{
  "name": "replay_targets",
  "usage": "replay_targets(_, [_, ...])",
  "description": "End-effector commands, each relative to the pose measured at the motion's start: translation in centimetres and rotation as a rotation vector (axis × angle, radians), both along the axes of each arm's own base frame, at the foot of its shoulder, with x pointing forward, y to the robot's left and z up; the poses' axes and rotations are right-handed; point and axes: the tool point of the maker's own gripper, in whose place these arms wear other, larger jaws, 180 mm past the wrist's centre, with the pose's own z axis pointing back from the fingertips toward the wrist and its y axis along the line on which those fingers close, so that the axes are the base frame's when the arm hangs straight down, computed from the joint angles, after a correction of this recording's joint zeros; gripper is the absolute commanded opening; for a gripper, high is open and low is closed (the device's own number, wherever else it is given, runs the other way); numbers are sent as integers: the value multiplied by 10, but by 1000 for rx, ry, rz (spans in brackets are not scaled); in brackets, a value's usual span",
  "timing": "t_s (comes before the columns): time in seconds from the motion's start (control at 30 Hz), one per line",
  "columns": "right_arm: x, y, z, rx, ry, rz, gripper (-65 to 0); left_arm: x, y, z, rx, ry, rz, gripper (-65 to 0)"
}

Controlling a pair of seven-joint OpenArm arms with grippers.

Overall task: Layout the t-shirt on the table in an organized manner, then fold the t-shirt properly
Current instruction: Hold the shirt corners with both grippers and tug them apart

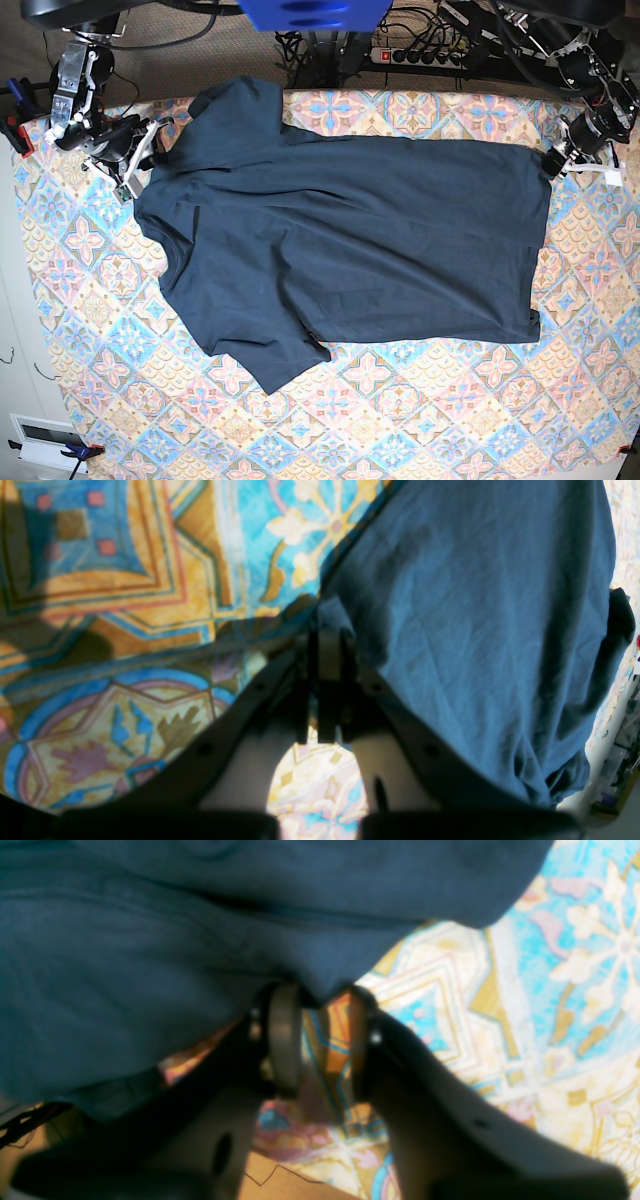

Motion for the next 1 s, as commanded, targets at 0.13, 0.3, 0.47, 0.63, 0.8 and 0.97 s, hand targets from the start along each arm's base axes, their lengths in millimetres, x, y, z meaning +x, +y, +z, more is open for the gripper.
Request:
replay_targets(0.13, [8, -7, 10, -10, -35, -3, -601, 7, 8, 12, 24, -34, -1, -650])
replay_targets(0.3, [12, -40, 24, -44, -82, -98, -602, 5, 8, 11, 25, -29, -1, -650])
replay_targets(0.47, [11, -67, 35, -69, -114, -179, -603, 1, 8, 9, 25, -21, 0, -650])
replay_targets(0.63, [9, -72, 37, -78, -116, -194, -601, 1, 7, 8, 21, -21, 0, -650])
replay_targets(0.8, [10, -57, 47, -110, -112, -124, -505, -5, 8, 6, 23, -5, -1, -650])
replay_targets(0.97, [-12, -15, 47, -90, -86, 18, -431, -10, 9, 4, 24, 6, -1, -650])
